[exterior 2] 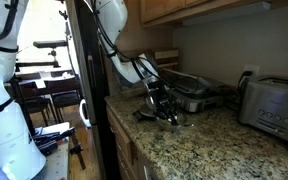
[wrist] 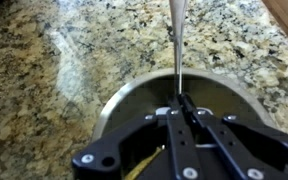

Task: Pick up the spoon from the countertop, scoop some of the contents from the silver bowl, put them in the other bowl and put the spoon back on the table.

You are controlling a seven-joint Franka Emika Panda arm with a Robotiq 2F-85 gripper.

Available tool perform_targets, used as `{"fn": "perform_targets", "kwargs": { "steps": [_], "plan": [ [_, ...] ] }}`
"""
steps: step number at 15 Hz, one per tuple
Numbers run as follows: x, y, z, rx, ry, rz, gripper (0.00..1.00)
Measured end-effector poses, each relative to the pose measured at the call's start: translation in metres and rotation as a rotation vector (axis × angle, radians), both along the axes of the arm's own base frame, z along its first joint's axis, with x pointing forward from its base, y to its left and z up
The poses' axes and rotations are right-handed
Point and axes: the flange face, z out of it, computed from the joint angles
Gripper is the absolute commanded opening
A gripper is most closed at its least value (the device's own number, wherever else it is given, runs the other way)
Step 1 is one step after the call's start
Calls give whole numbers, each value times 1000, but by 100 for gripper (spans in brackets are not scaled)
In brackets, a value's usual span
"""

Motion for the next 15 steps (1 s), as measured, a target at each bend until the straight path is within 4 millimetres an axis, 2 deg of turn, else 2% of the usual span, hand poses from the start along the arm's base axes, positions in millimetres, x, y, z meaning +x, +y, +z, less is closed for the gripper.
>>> {"fn": "perform_targets", "kwargs": {
  "steps": [15],
  "plan": [
    [3, -3, 8, 58, -33, -27, 3]
  ]
}}
